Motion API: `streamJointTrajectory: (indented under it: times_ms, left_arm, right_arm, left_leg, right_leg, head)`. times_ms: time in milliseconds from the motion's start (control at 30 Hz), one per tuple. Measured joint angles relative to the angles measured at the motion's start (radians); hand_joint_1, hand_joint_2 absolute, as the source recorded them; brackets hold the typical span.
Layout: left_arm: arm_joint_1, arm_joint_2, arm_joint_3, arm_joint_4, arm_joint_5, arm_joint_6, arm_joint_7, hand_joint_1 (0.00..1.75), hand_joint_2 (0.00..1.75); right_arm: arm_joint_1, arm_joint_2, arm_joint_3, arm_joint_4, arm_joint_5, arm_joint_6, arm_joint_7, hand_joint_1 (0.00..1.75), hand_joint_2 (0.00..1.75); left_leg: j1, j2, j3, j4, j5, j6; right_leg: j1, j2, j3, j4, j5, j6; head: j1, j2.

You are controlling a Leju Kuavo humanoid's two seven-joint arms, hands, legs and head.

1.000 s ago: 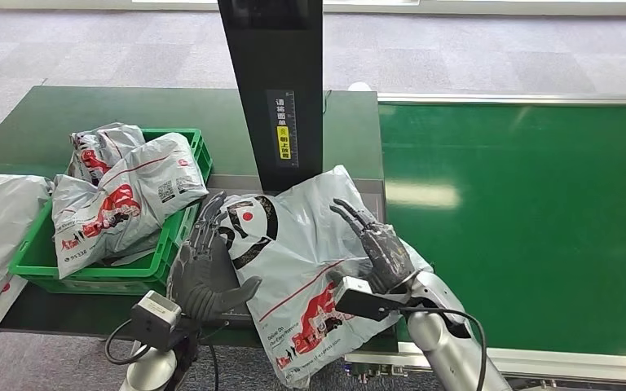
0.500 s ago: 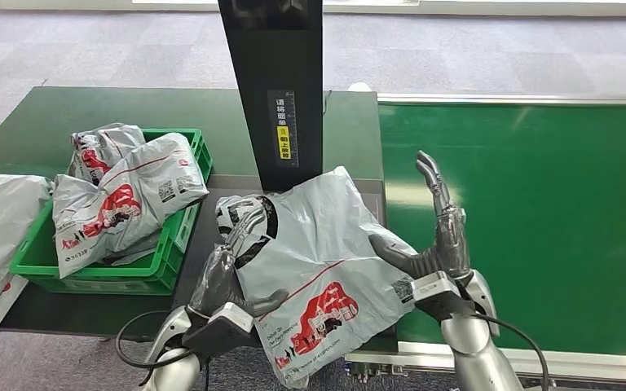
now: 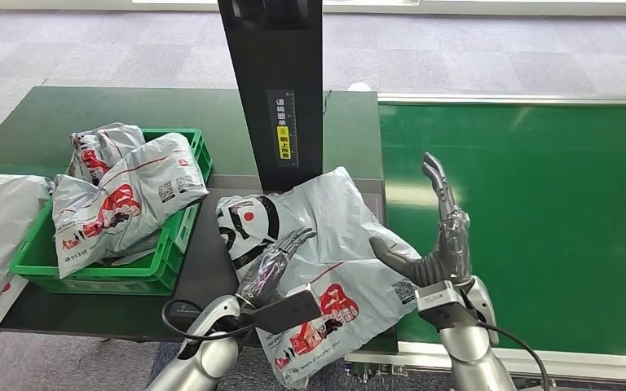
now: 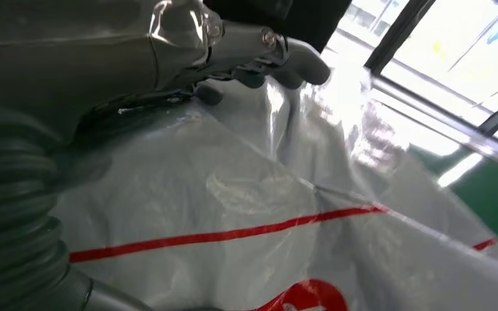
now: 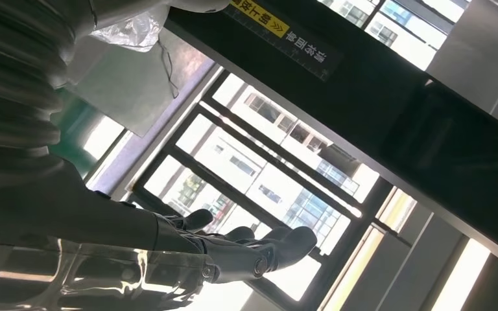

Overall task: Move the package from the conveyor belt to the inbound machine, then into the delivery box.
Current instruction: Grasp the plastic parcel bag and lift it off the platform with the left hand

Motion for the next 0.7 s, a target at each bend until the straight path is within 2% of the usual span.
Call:
streamJointTrajectory:
  times_ms: [33, 67, 500, 700]
  left_arm:
    - [-0.01, -0.002, -0.006, 0.018, -0.006, -0.007, 0.005, 1.39, 1.75]
    - [-0.019, -0.003, -0.011, 0.034, -0.009, -0.012, 0.009, 1.73, 1.75]
    - [-0.084, -0.005, -0.023, 0.119, -0.011, -0.039, 0.012, 1.75, 1.75]
    - [-0.086, -0.003, -0.023, 0.124, 0.01, 0.013, -0.066, 1.75, 1.75]
  right_arm:
    - [0.001, 0.001, -0.002, 0.0, 0.0, -0.001, 0.0, 0.0, 1.75]
    - [0.001, 0.001, -0.004, 0.0, 0.0, -0.001, 0.0, 0.0, 1.75]
    - [0.028, 0.008, -0.029, -0.009, 0.004, -0.014, 0.003, 0.0, 1.75]
    - [0.037, 0.009, -0.04, -0.019, 0.004, -0.015, 0.005, 0.0, 1.75]
  left_leg:
    - [0.0, 0.0, 0.0, 0.0, 0.0, 0.0]
    - [0.0, 0.0, 0.0, 0.0, 0.0, 0.0]
    - [0.0, 0.0, 0.0, 0.0, 0.0, 0.0]
    - [0.0, 0.0, 0.0, 0.0, 0.0, 0.0]
  right_leg:
    - [0.0, 0.0, 0.0, 0.0, 0.0, 0.0]
    - [0.0, 0.0, 0.0, 0.0, 0.0, 0.0]
    - [0.0, 0.0, 0.0, 0.0, 0.0, 0.0]
    - [0.0, 0.0, 0.0, 0.0, 0.0, 0.0]
  head:
    - [0.0, 0.0]
    - [0.0, 0.0]
    - [0.0, 0.0]
    - [0.0, 0.0]
